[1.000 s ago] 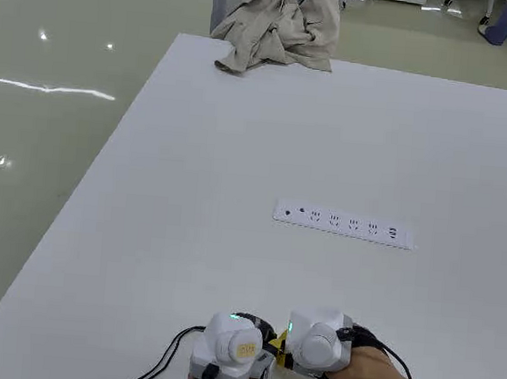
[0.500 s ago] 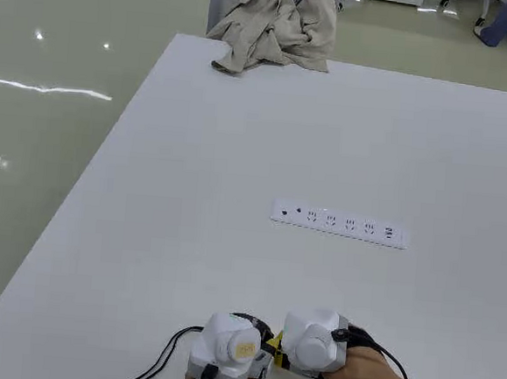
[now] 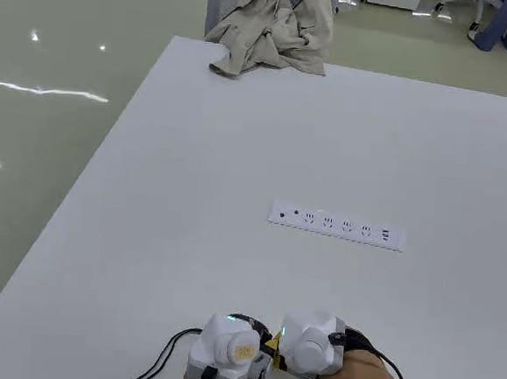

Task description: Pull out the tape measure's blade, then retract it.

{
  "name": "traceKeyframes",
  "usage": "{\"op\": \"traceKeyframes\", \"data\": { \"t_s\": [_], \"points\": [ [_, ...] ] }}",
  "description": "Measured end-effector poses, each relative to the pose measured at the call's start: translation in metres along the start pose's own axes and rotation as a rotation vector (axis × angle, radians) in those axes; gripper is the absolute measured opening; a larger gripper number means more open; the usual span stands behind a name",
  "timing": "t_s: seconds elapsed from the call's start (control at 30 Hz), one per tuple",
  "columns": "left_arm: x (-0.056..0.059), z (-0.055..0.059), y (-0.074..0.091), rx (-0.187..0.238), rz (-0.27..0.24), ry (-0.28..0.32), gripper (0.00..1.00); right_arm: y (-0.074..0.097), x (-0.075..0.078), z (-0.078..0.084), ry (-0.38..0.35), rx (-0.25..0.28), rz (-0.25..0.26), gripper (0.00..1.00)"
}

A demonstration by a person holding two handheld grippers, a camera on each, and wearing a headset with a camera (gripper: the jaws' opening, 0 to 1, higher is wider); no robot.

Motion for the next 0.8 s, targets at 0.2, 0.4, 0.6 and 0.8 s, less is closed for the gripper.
{"op": "traceKeyframes", "data": {
  "t_s": [0.2,0.4,0.6,0.8],
  "points": [
    [-0.0009,-0.0002,0.0008,-0.001,0.011,-0.008,0.63,-0.0007,0.0009,0.0001,0.003,-0.009,-0.003,0.16],
    [-0.0013,0.0004,0.0003,-0.006,0.026,-0.024,0.63,0.0031,0.0013,0.0034,-0.011,-0.028,-0.001,0.19],
    [-0.0018,0.0001,0.0014,-0.002,0.049,-0.03,0.64,0.0059,-0.0001,0.0071,-0.044,-0.025,0.011,0.23],
    [-0.0021,0.0004,0.0021,0.003,0.064,-0.026,0.66,0.0076,-0.0021,0.0037,-0.071,-0.004,0.026,0.25]
  ]
}}
Point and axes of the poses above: the centre of the closed fingertips' face, and the gripper's own axes: y roughly backward along the fingers, x roughly to its right, z roughly out of its underside, the point moved 8 cm from there along y, roughly backward along the fingers, and after that the axes turned 9 degrees about -z, right-handed, at the moved point
